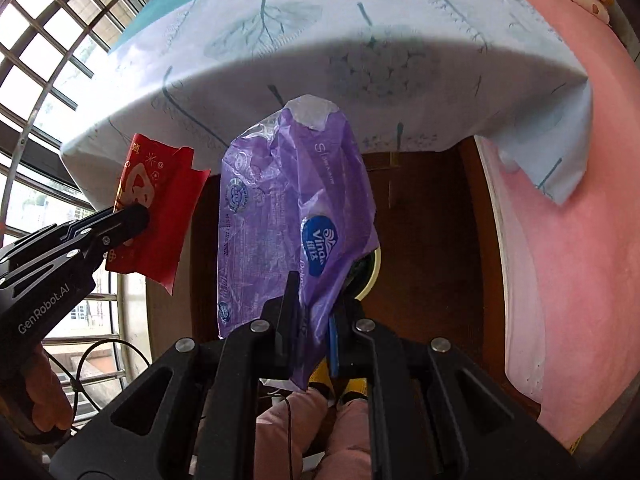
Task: Collect trash
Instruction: 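Carry the red packet and purple bag down over the trash bin with both grippers, then open left gripper to drop the red packet while right gripper releases purple bag into bin, then raise both open grippers back toward the table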
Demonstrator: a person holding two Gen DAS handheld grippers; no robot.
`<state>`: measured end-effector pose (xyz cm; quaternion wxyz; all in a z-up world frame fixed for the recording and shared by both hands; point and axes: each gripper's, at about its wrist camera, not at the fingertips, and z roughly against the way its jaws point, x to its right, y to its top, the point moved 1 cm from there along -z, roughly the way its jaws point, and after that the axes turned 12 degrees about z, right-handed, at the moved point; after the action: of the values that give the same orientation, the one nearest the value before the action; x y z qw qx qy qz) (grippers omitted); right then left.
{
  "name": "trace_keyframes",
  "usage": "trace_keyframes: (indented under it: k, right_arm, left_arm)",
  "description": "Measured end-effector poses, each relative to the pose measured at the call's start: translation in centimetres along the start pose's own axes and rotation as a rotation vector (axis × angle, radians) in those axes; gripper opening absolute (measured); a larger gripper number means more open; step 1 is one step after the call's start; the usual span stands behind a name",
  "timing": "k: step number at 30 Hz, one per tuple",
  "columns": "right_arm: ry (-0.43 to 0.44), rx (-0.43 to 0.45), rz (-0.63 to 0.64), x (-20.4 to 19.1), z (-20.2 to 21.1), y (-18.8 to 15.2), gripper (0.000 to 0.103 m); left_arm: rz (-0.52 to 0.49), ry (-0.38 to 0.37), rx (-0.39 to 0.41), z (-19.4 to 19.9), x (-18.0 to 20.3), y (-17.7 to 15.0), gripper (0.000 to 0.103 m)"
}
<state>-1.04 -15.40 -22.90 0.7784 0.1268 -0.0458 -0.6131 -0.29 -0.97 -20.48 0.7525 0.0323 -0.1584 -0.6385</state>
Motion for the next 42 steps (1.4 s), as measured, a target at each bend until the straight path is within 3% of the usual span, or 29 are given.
trace_keyframes:
  k: [7,14,16,19,21,22,23,25,30,36,42]
  right_arm:
    - [-0.027,-0.083,-0.029,2.0,-11.8,-3.1,0.009]
    - [-0.049,-0.117,-0.065,3.8,-20.5,-4.7,0.009]
    - [-0.042,-0.119,-0.068,4.2,-22.3,-4.9,0.009]
    - [-0.024,-0.124,-0.067,4.4,-24.4,-4.9,0.009]
    - [-0.019,-0.124,-0.061,4.4,-25.5,-4.8,0.009]
    - [-0.013,-0.123,-0.060,4.6,-25.8,-4.7,0.009]
    - [0.000,-0.122,-0.063,4.7,-26.2,-4.5,0.010]
    - [0.030,-0.133,-0.080,5.2,-27.2,-4.9,0.014]
    - [0.055,-0.109,-0.061,5.5,-27.7,-4.2,0.039]
    - [0.040,-0.070,-0.046,4.7,-25.9,-3.1,0.041]
    - [0.045,-0.060,-0.057,4.0,-21.2,-2.0,0.041]
  left_arm:
    - [0.026,0.030,-0.056,-11.4,-0.5,-2.6,0.012]
    - [-0.004,0.045,-0.082,-19.4,-0.7,-4.1,0.013]
    - [-0.013,0.060,-0.081,-21.0,-0.8,-4.2,0.019]
    - [-0.019,0.060,-0.085,-22.6,-1.1,-4.2,0.040]
    - [-0.018,0.068,-0.082,-23.4,-1.3,-4.1,0.069]
    - [-0.017,0.076,-0.087,-23.8,-1.7,-4.1,0.078]
    - [-0.016,0.087,-0.092,-24.1,-2.0,-4.0,0.088]
    - [-0.010,0.110,-0.080,-24.4,-2.5,-3.7,0.088]
    - [0.012,0.142,-0.036,-23.5,-3.6,-3.2,0.088]
    - [0.041,0.159,0.005,-20.4,-4.1,-2.4,0.088]
    - [0.006,0.160,0.046,-14.5,-2.7,-1.7,0.088]
